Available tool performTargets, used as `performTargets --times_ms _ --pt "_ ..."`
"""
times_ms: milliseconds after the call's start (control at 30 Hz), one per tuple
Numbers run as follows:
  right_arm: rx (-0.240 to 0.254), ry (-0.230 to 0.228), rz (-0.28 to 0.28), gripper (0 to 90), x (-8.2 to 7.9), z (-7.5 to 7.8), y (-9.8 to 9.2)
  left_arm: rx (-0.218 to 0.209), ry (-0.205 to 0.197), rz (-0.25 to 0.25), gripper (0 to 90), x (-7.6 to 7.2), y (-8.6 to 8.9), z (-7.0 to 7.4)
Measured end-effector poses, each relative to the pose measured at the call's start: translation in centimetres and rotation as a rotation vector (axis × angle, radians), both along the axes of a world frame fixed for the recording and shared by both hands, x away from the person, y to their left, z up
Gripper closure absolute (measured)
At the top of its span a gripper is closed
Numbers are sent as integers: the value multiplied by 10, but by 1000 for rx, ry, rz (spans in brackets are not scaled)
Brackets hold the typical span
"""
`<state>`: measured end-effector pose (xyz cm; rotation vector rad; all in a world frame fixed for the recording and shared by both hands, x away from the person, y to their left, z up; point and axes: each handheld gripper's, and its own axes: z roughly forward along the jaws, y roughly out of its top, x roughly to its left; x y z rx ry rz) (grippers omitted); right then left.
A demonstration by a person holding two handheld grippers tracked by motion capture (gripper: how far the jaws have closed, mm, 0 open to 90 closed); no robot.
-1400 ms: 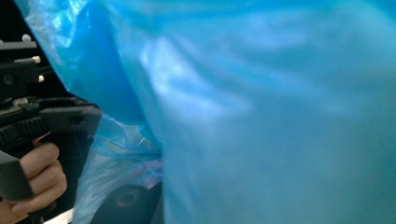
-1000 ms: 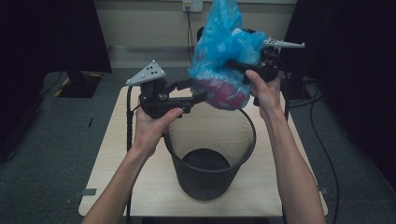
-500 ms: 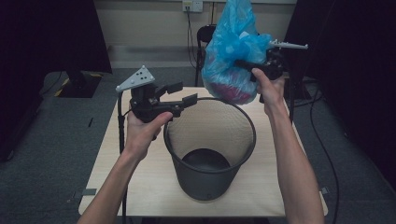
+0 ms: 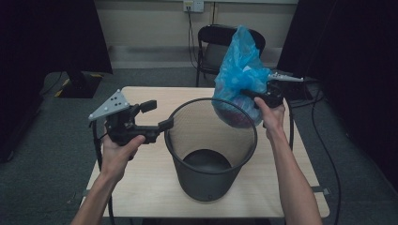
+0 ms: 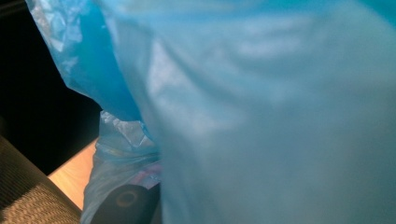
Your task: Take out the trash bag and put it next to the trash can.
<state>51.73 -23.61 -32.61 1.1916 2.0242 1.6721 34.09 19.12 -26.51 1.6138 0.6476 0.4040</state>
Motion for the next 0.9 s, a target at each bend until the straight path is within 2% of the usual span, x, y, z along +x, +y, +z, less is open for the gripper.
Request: performTargets --times_ms 67,133,200,300,367,500,533,567,633,667,700,767,867,900 --pt "-30 13 -10 893 1 -12 -1 -1 -1 28 155 -7 7 -10" --pt "-51 16 -14 893 2 -25 -3 -5 11 31 153 -14 13 -20" --pt "-73 46 -36 892 4 -40 -6 -6 15 34 152 -17 20 -31" --pt "-74 64 -61 892 5 -59 -10 -10 45 37 152 -17 33 -50" --pt "-98 69 -71 891 6 -70 -9 -2 72 55 152 -16 39 -63" --pt "-136 100 -77 889 9 -93 -3 53 143 89 152 -11 46 -96" --pt "-148 108 -76 889 10 -100 -1 89 158 94 153 -9 47 -105" --pt "-150 117 -70 888 11 -107 2 122 172 116 154 -9 46 -115" --pt "-136 121 -62 887 11 -118 6 147 209 139 155 -7 46 -136" --pt "-134 126 -62 887 11 -123 9 175 237 155 156 -6 45 -146" --pt "-130 128 -61 886 11 -126 11 200 262 165 156 -6 44 -156" --pt "-136 129 -55 884 12 -129 15 242 287 186 156 -8 43 -174" --pt "-130 130 -53 879 18 -127 19 252 335 187 156 -8 40 -198" --pt "-131 129 -50 874 20 -126 21 257 356 169 157 -8 39 -203"
